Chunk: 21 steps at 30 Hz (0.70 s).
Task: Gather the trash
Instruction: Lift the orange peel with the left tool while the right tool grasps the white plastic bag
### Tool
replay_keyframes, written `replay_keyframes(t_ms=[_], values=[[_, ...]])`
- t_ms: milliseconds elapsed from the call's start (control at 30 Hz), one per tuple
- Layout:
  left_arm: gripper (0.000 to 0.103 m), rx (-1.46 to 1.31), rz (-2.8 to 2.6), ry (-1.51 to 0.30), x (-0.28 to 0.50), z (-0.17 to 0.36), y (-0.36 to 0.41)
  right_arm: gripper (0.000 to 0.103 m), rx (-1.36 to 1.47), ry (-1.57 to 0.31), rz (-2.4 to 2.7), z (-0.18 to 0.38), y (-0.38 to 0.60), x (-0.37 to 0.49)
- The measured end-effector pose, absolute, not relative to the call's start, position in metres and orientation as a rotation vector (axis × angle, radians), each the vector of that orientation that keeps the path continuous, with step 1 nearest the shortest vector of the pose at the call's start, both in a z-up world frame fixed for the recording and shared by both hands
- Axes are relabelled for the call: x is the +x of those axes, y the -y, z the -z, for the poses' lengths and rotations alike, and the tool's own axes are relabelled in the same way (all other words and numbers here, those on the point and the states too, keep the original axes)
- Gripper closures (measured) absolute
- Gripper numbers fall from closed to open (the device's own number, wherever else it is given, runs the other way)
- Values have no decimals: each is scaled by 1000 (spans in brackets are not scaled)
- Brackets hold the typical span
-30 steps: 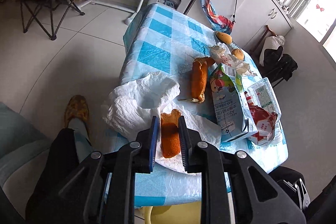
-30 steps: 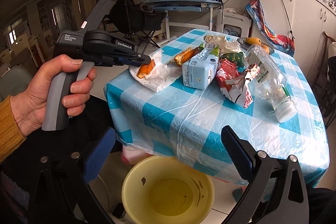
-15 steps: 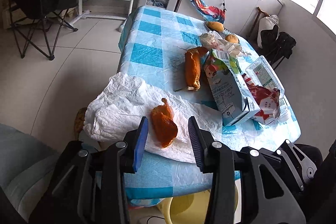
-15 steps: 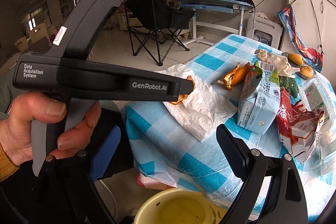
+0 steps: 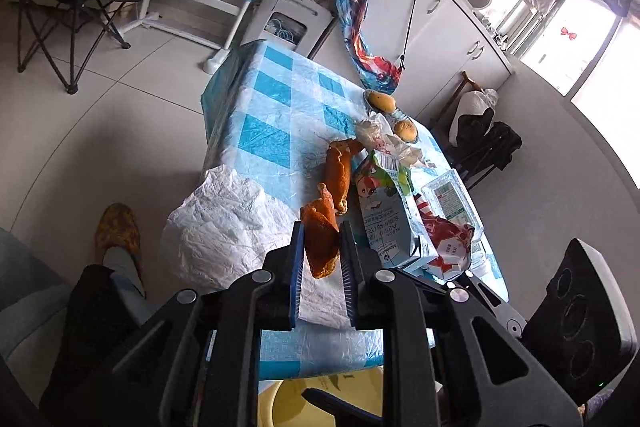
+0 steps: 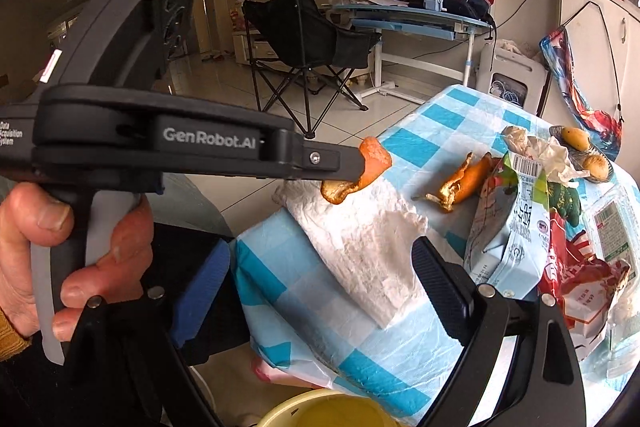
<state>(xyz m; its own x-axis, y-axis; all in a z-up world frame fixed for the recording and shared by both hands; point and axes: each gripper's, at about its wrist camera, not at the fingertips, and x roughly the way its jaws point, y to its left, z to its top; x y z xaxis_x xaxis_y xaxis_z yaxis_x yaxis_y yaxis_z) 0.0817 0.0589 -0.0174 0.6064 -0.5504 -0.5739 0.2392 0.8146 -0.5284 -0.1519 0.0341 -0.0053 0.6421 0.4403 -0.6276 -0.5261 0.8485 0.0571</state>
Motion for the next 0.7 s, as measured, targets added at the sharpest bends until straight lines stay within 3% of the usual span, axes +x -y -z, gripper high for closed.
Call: replay_keyframes(t_ms=[267,467,700], values=[[86,-584,375,-719,83,13,-104,18,-133,-743,-446,15,-46,-94],[86,-602,360,-707,83,13,-111,21,-263,-762,-499,28,-63,-105],[86,-607,358,-706,83,14,-113,25,-62,-803,-514,33,-42,-96]])
